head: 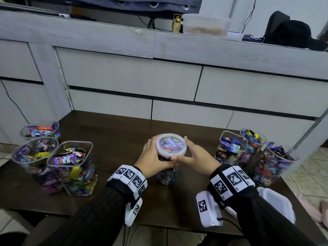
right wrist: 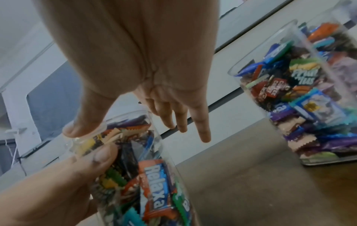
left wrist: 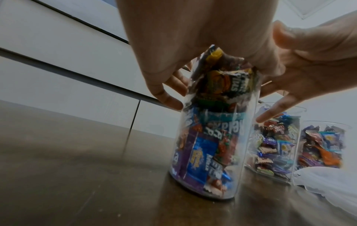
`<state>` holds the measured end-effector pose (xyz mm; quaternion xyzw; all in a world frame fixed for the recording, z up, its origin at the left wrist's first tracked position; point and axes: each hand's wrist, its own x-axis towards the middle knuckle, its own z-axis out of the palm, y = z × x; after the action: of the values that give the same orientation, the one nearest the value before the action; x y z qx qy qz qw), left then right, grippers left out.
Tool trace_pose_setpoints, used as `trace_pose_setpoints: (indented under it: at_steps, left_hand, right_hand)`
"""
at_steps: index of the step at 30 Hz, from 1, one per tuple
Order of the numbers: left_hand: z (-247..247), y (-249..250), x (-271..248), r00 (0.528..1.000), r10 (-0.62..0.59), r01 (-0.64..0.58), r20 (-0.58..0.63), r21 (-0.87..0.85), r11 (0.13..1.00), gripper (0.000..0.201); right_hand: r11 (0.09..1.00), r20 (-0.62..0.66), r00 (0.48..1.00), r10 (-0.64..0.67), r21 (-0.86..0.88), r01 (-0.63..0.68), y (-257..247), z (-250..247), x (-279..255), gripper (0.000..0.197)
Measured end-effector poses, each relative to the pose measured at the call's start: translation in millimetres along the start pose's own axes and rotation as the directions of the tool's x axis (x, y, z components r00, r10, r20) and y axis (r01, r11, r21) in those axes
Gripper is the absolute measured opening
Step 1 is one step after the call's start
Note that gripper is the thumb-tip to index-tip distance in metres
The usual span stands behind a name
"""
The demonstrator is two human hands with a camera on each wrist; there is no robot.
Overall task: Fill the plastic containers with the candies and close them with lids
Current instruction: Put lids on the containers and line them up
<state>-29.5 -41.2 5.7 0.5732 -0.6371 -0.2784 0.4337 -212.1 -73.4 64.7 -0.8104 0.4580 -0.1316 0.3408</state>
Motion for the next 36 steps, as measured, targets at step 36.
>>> trace_pose_setpoints:
  at_steps: [36]
  left_hand:
    - [5.6,-39.0,-3.1,0.830,-0.490,0.177,0.266,0.708,0.684,0.088]
  right_hand:
    - [0.639,-0.394,0.916,-0.074,-0.724,-0.260,13.5,-23.0,89.7,0.048]
